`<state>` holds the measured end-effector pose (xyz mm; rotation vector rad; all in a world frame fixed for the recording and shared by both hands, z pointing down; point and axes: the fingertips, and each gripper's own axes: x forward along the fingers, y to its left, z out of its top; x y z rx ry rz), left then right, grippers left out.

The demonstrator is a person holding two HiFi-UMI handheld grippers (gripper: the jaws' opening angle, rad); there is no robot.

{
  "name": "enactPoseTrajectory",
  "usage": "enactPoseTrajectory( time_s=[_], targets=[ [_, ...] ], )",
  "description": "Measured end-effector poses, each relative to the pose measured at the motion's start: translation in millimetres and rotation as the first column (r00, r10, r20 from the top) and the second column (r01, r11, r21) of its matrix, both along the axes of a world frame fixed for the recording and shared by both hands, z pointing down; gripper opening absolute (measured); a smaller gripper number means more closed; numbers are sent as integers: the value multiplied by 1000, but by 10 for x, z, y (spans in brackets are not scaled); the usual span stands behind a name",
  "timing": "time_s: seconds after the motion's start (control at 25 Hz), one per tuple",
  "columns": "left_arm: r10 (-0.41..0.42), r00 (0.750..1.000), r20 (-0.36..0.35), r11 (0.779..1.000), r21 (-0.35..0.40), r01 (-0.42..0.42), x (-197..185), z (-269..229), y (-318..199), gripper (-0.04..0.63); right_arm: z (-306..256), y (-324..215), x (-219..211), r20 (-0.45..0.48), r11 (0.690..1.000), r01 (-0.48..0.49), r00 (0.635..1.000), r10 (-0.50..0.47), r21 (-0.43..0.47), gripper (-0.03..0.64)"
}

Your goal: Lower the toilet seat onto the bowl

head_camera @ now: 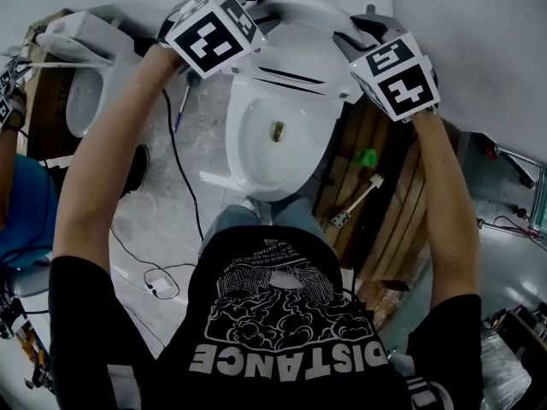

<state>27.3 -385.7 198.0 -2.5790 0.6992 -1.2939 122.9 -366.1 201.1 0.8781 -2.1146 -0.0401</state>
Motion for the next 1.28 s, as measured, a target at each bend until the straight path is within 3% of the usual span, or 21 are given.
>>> enactPoseTrajectory(
  time_s=[0.72, 1.28],
  targets=[
    [127, 991, 46, 990, 49, -130, -183, 176, 1131, 160, 169, 1103, -195, -138, 999, -6, 990, 12, 40, 152],
    [220, 972, 82, 975, 8, -221, -299, 525, 1930, 146, 509, 1853, -312, -202, 1000, 9, 979, -7, 8, 152]
  ],
)
